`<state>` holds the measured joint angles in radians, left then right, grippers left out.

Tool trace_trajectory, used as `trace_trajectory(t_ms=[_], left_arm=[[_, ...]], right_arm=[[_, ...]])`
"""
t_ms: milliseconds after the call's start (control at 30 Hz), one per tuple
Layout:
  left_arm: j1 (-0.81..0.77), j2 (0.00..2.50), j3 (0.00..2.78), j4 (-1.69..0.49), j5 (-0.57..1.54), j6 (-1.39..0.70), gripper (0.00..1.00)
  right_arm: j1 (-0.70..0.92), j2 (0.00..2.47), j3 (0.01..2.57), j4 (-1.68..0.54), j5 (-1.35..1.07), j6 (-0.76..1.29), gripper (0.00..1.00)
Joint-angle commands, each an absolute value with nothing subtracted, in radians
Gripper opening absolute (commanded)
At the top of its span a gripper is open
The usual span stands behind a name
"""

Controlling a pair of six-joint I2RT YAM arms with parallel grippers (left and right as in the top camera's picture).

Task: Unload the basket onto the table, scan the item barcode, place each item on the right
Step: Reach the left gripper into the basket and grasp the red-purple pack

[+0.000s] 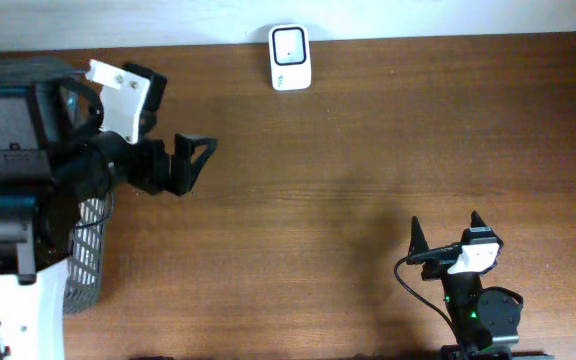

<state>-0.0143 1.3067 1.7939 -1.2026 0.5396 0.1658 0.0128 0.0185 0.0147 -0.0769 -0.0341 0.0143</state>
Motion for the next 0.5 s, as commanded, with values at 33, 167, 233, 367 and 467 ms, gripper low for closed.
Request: trace_trajectory(t_ms=[33,167,233,367,467], left_arm=[[-0.015,1.301,1.873,-1.189,0.121,-0.017,0.99],[0.039,1.310,1.872,-1.235,-0.159,-0.179,0.99],[0.147,1.310,1.872,-1.292,-0.158,-0.179,0.99],[0.325,1.324,1.864,-1.275,-0.154,-0.245,0.99],[0.447,1.426,1.864,-1.272,-0.155,-0.277,0.99]], right_arm=[[0.013,0.013,0.006,-0.078,-0.033,0.007,0.99],[0.013,0.013,0.006,-0.078,-0.033,0.007,0.99],[0.013,0.013,0.006,-0.078,-0.033,0.007,0.99],[0.013,0.013,0.006,-0.078,-0.033,0.007,0.98],[0.013,0.013,0.006,-0.078,-0.033,0.007,0.99]])
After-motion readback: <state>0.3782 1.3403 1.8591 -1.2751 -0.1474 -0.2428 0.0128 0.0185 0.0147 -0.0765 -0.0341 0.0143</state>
